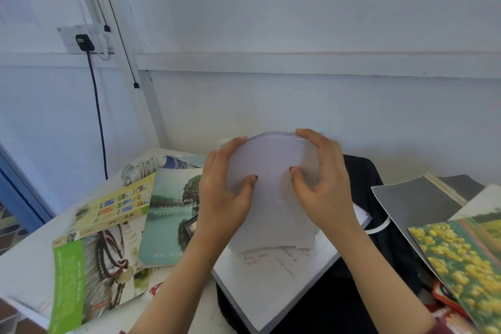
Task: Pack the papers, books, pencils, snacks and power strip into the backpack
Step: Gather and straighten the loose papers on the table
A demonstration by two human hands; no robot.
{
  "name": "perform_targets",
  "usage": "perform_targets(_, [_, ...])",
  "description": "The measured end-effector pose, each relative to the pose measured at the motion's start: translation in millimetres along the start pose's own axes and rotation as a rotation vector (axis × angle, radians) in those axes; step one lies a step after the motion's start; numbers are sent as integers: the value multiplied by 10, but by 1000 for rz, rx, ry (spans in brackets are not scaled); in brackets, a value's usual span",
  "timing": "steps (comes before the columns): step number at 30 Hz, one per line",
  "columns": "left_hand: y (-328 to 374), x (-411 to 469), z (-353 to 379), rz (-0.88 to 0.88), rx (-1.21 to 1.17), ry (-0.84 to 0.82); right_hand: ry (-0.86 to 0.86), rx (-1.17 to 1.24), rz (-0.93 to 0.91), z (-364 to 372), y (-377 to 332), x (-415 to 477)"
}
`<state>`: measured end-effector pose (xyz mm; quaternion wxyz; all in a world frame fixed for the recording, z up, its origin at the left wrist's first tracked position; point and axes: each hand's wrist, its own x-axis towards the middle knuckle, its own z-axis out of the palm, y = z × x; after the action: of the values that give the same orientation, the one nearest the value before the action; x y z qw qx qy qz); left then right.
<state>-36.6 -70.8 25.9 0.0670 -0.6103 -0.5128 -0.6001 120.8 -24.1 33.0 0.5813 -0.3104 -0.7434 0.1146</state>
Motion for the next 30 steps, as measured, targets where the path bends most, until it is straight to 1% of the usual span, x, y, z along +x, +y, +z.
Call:
perform_targets(3, [25, -25, 32, 47, 20, 57, 42, -18, -49, 4, -18, -6])
perform_targets(5, [13, -39, 50, 41, 20, 42, 29, -22, -37, 10, 6, -29])
perform_targets(11, [-89, -56, 4, -66, -103, -72, -151, 115, 81, -15, 160, -158])
perform_targets(15, [-211, -249, 38, -127, -125, -85, -166, 187, 165, 11, 254, -286])
perform_targets(20, [-319, -536, 113, -154, -60, -161, -119, 121, 63, 50, 326, -465])
perform_targets(26, [-242, -522, 90, -161, -92, -119, -90, 7, 12, 0, 267, -468])
perform_targets(28, [-219, -534, 88, -173, -106, -129, -105, 12, 20, -25, 288, -496])
perform_targets(30, [-223, -572, 94, -208, -128, -157, -155, 42, 67, -43, 317, -542])
